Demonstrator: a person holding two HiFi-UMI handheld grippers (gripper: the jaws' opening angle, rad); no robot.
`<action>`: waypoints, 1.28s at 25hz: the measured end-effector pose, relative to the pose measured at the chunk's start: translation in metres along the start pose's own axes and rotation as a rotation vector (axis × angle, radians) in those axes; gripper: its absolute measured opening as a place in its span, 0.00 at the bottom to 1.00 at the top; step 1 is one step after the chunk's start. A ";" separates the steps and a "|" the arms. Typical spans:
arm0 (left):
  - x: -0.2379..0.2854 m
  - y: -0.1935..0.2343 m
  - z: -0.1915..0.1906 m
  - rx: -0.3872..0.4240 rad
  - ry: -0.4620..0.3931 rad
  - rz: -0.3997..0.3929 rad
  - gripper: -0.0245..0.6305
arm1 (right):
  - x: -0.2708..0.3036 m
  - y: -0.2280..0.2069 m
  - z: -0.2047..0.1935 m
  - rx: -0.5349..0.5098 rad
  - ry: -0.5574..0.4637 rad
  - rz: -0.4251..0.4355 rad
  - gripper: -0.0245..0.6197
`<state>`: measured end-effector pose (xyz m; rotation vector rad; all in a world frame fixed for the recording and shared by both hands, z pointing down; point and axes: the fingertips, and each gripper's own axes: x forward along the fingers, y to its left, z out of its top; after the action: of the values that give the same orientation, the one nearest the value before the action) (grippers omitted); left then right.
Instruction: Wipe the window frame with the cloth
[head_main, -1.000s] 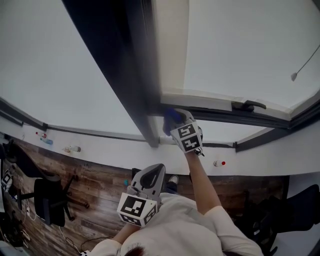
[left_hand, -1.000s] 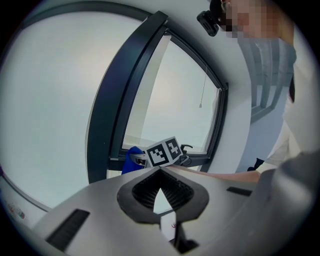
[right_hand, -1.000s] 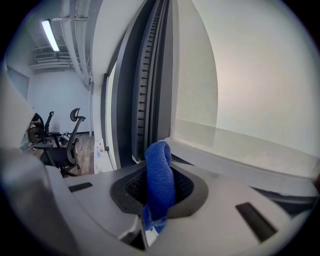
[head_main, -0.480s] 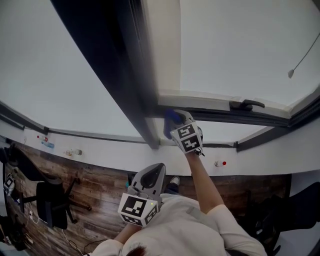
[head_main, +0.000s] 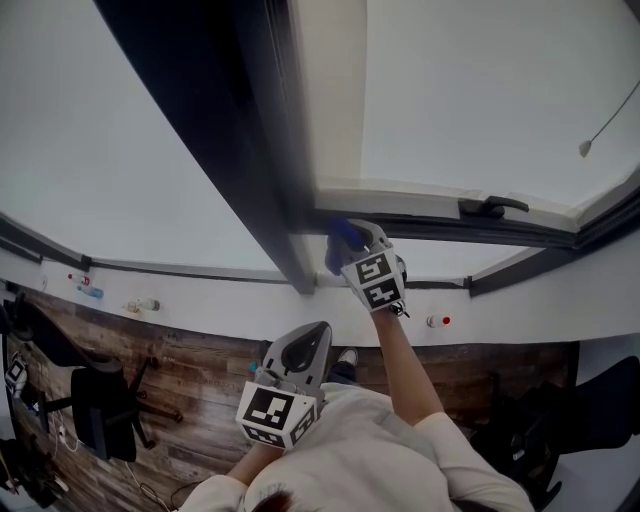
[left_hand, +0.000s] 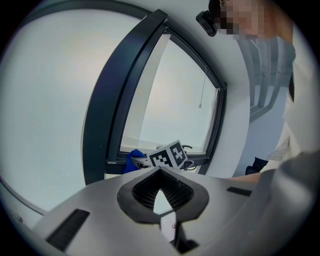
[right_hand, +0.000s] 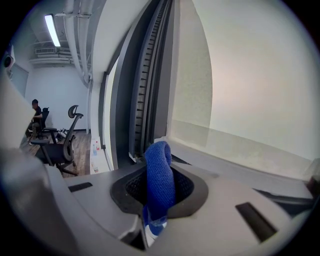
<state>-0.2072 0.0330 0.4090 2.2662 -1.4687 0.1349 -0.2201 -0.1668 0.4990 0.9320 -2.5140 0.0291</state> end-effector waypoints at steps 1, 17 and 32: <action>0.000 0.000 0.000 0.001 0.003 -0.004 0.05 | -0.001 0.000 -0.001 -0.008 0.007 -0.004 0.12; 0.003 0.003 0.004 -0.004 -0.013 0.000 0.04 | -0.008 -0.010 -0.005 0.025 0.001 0.015 0.12; -0.001 0.002 0.007 0.001 -0.033 0.017 0.04 | -0.020 -0.025 -0.011 0.078 -0.023 -0.018 0.12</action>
<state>-0.2108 0.0306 0.4028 2.2672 -1.5048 0.1035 -0.1867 -0.1721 0.4970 0.9916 -2.5414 0.1116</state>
